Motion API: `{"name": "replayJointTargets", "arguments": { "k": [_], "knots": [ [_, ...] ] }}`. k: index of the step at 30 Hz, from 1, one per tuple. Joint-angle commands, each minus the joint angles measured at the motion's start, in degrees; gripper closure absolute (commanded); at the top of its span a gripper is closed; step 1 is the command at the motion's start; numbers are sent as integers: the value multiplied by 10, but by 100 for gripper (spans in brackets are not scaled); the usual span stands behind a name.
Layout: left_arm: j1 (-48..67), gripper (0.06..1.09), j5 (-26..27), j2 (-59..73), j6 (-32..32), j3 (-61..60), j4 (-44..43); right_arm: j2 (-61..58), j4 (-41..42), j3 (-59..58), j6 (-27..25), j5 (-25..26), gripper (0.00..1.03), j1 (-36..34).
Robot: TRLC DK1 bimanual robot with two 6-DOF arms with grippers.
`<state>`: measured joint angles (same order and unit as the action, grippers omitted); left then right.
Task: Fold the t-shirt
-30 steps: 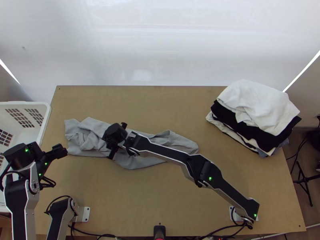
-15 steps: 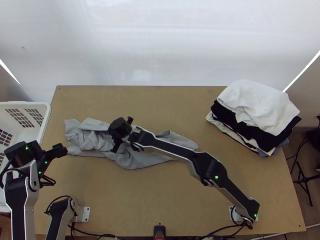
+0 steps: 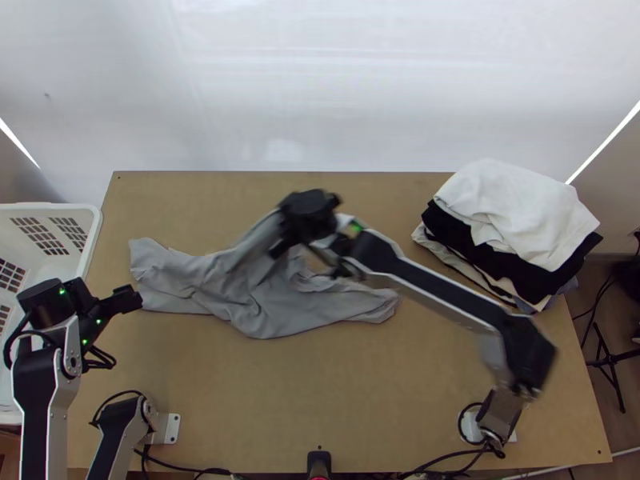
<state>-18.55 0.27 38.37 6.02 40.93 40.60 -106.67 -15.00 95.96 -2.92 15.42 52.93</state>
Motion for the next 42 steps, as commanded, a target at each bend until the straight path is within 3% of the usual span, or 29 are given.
{"name": "replayJointTargets", "arguments": {
  "k": [1, 15, 23, 29, 34, 42],
  "knots": [
    [34, 10, 1, 10, 14, -1, -1, 132, 10, -147, 16, 27, 100, -66],
    [91, 10, 1, 83, 38, 33, -11, 273, 41, -295, 20, 32, 100, -153],
    [106, 10, 1, 282, 45, 131, -7, 284, 46, -307, 21, 32, 100, -154],
    [126, 10, 1, 386, 74, 213, -10, 285, -6, -356, 34, 31, 100, -157],
    [147, 10, 1, 445, 103, 264, -21, 299, -110, -370, 70, 31, 100, -146],
    [149, 10, -17, 577, 73, 329, -65, 347, -115, -398, 74, 31, 100, -143]
  ]
}}
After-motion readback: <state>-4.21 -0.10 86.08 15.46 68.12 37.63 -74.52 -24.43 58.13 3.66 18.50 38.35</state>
